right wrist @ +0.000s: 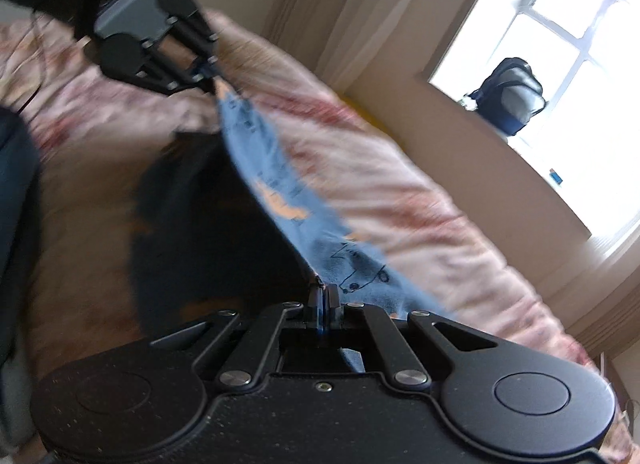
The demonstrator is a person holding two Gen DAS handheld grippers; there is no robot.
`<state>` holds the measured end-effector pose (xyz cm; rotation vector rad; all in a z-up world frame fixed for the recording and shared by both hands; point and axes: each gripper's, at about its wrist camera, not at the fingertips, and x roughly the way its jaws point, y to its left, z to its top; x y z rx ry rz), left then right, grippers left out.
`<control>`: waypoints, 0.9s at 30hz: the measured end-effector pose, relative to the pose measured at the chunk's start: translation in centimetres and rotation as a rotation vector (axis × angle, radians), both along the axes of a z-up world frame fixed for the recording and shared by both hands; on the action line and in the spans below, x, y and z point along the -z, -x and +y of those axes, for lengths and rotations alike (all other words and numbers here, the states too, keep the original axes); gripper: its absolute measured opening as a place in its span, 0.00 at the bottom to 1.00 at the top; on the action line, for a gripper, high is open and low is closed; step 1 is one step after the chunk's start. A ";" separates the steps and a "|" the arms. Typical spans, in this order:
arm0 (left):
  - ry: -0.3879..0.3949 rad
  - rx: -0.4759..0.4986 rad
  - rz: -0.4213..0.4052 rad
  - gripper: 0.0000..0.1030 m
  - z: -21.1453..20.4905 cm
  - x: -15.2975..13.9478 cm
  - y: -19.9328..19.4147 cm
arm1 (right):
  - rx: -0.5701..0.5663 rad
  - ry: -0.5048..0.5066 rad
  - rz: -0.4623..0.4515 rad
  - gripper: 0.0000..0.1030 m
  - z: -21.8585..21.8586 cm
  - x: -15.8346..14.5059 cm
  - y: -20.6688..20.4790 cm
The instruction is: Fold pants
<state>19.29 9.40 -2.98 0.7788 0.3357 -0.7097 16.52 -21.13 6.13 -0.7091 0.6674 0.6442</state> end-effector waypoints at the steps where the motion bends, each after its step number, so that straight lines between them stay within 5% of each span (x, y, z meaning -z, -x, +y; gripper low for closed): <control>1: 0.000 -0.002 0.012 0.02 0.0 0.7 0.0 | -0.005 0.008 0.012 0.00 0.2 0.7 0.3; 8: 0.013 -0.016 0.070 0.02 0.8 3.8 0.7 | 0.028 -0.005 0.069 0.00 0.3 4.3 1.6; 27: -0.034 -0.002 0.183 0.01 1.6 4.3 1.1 | -0.119 0.090 0.098 0.00 1.1 3.8 4.0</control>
